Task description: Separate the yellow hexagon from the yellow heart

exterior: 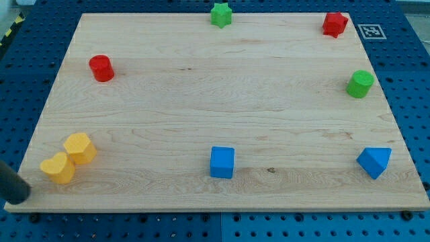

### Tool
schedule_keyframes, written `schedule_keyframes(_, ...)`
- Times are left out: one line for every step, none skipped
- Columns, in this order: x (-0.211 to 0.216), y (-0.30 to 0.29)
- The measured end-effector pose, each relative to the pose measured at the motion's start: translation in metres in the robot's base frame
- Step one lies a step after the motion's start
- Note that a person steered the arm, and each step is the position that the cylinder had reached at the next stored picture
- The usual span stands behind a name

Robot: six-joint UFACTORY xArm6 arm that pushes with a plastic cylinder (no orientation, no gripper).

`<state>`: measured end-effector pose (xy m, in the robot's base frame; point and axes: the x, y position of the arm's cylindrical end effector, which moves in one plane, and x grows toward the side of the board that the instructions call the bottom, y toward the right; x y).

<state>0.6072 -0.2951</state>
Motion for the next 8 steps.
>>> schedule_keyframes(-0.005, -0.01)
schedule_keyframes(-0.032, -0.009)
schedule_keyframes(-0.064, -0.009)
schedule_keyframes(-0.065, -0.009)
schedule_keyframes(-0.065, 0.005)
schedule_keyframes(-0.063, 0.035)
schedule_keyframes(-0.057, 0.057)
schedule_keyframes(-0.051, 0.071)
